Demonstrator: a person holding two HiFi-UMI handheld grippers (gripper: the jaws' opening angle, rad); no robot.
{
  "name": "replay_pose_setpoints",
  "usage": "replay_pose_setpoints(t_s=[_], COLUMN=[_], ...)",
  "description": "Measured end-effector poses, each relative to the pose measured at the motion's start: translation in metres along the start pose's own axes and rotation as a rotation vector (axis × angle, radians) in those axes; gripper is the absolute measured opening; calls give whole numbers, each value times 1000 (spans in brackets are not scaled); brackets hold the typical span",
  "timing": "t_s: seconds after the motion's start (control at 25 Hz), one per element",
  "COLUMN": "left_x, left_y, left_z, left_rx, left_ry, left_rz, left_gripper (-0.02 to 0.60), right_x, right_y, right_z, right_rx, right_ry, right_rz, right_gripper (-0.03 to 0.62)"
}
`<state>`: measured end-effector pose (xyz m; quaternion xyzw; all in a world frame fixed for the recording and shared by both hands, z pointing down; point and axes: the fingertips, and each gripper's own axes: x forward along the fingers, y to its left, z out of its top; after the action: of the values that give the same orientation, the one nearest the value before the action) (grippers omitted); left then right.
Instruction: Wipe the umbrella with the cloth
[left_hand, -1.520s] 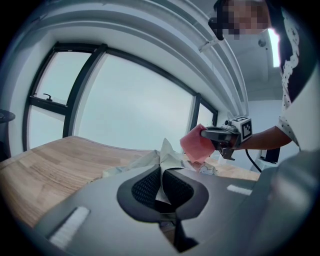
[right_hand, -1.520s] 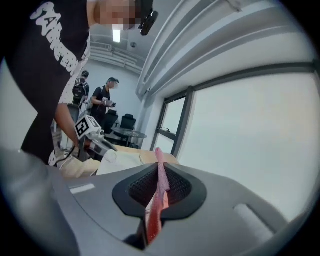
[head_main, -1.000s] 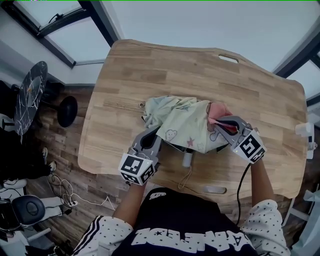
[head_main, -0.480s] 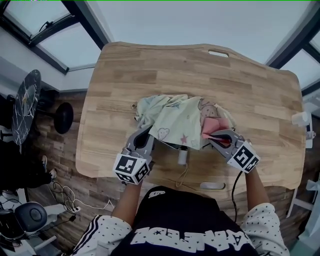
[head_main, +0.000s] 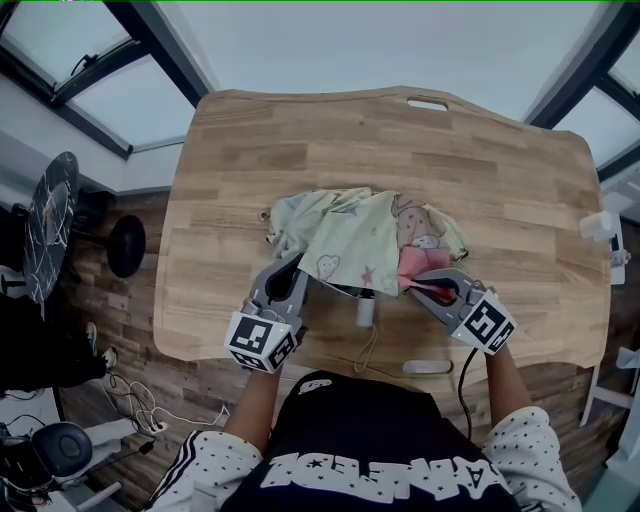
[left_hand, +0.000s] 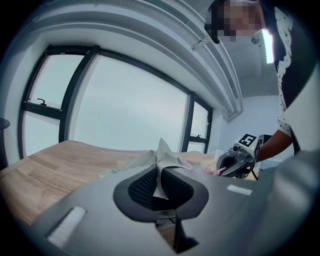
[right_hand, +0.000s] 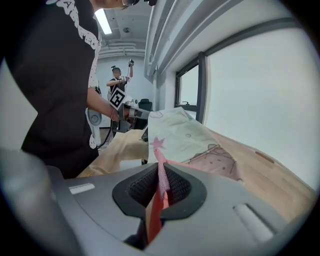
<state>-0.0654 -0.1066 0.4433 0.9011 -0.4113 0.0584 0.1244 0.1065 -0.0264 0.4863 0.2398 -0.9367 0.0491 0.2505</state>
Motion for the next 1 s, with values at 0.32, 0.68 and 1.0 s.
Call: replay_pose_setpoints(t_s=[0.32,0.68,1.0], left_x=[-19,-21,-8], left_y=[-5,-45,-95], left_z=[14,73,88], left_rx=[15,120,162], left_ry=[-21,-127,-51], left_rz=[-6,-81,-251], left_gripper=[3,0,1], right_x=[-21,-63,-129], right_y=[-5,-20,-52], right_z=[40,109,152], right_rx=[106,190,357], right_ry=[-149,-350,-586], right_rz=[-88,-208,-335], right_gripper=[28,28,26])
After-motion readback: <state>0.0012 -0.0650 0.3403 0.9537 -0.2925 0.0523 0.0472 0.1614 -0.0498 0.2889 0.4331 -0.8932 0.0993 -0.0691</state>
